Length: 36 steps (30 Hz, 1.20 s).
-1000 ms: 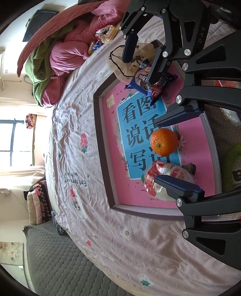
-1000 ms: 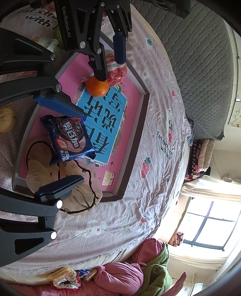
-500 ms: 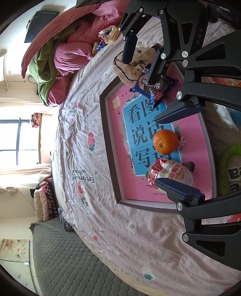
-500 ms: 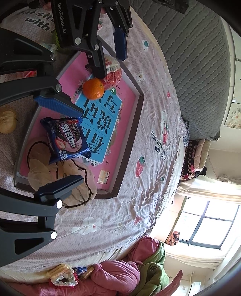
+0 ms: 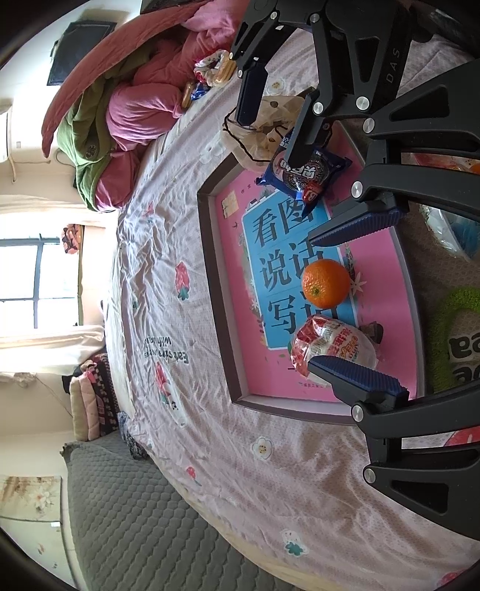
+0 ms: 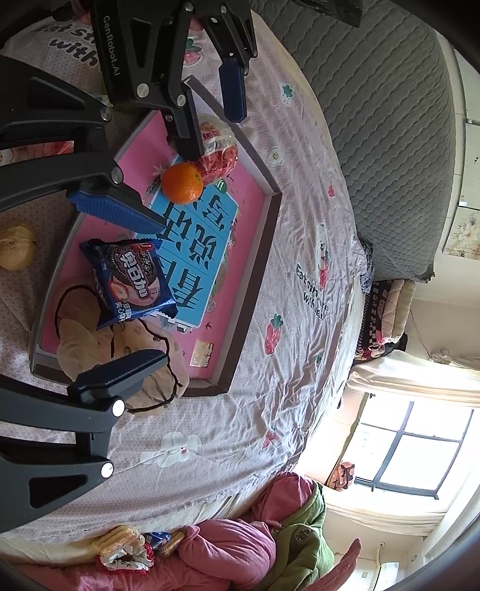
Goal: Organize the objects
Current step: 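Withdraw both tools from the tray back over the bed cover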
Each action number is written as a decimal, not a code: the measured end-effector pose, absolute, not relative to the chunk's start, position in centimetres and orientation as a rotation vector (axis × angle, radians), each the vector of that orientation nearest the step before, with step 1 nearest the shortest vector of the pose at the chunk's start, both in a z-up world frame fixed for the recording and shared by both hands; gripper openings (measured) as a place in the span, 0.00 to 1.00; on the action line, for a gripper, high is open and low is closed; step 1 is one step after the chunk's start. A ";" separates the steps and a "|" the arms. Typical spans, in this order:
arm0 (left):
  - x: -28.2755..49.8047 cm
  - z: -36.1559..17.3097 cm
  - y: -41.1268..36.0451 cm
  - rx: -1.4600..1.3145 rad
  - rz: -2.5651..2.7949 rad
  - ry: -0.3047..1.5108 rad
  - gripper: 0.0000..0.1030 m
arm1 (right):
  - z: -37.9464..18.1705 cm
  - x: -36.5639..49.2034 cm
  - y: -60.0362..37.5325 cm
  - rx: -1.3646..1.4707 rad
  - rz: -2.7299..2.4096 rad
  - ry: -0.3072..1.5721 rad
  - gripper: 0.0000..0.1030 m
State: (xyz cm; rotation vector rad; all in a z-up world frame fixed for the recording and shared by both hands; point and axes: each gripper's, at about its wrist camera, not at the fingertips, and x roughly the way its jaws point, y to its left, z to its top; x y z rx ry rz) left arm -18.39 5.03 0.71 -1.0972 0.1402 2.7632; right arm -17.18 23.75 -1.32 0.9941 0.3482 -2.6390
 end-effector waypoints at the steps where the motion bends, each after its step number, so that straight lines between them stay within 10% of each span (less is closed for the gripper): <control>1: -18.4 0.7 5.0 -1.097 2.766 0.141 0.61 | -1.3 -17.2 23.8 0.992 -2.640 0.348 0.63; 36: -10.9 0.8 0.7 -1.055 2.890 0.055 0.62 | -0.3 -9.3 23.1 0.840 -2.636 0.215 0.63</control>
